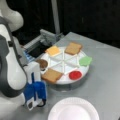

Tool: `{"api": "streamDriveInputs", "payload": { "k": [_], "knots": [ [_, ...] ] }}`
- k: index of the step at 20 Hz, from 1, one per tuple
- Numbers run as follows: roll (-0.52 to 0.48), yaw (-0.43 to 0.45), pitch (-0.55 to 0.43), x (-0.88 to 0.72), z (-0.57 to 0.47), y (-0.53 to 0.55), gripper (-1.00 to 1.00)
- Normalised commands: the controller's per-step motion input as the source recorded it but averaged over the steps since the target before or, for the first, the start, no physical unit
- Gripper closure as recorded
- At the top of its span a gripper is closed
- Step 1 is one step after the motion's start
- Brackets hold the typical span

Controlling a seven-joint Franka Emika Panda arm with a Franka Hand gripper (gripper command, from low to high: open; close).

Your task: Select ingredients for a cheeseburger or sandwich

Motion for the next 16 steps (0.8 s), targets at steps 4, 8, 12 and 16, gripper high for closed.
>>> {"api": "streamDriveInputs", "payload": {
  "k": [4,8,12,16],
  "knots": [
    [0.397,0.128,-0.035,0.37,-0.14,-0.16,-1.0],
    [0.342,0.145,-0.023,0.36,-0.13,-0.17,-1.0],
    [0.312,0.151,-0.01,0.36,-0.12,-0.16,1.0],
    [0.301,0.127,0.009,0.37,-0.11,-0.13,1.0]
  ]
}}
